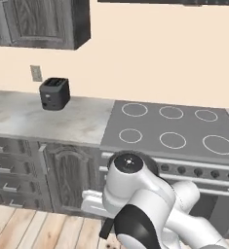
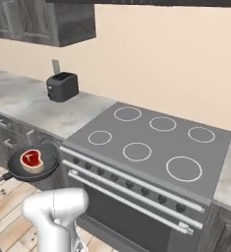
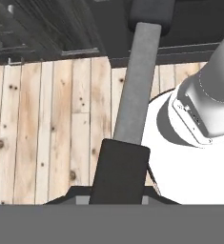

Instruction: Pick up the pan with the steak in it and place it on the dining table. Then place the steak on the plate.

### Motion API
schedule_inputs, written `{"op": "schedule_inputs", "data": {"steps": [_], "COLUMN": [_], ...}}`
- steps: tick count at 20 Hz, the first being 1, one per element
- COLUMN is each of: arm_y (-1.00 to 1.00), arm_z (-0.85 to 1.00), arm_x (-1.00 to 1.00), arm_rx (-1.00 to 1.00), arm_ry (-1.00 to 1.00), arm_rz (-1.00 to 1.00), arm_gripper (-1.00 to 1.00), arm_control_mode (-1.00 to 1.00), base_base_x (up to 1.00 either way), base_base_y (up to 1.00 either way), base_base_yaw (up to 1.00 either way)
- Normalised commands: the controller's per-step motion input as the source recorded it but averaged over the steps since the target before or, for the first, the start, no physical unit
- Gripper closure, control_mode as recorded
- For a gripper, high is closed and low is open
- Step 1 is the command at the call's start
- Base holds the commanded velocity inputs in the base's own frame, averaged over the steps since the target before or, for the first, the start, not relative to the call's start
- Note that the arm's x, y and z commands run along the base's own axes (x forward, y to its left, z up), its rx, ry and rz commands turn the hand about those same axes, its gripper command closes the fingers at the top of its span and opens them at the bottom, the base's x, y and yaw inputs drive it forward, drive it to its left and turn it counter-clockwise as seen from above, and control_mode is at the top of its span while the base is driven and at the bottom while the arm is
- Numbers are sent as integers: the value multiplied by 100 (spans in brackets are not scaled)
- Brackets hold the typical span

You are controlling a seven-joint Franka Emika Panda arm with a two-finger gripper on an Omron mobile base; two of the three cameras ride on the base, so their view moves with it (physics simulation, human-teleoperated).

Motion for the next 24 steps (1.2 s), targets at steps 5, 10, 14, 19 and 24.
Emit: {"op": "schedule_inputs", "data": {"steps": [5,10,14,19,24], "arm_y": [0,0,0,0,0], "arm_z": [0,0,0,0,0], "arm_x": [0,0,0,0,0], "arm_rx": [0,0,0,0,0], "arm_ry": [0,0,0,0,0], "arm_rz": [0,0,0,0,0], "arm_gripper": [100,100,100,100,100], "arm_control_mode": [100,100,100,100,100], "base_base_x": [-13,-4,0,0,0], "base_base_y": [-1,0,0,0,0], "base_base_yaw": [49,50,50,50,50]}}
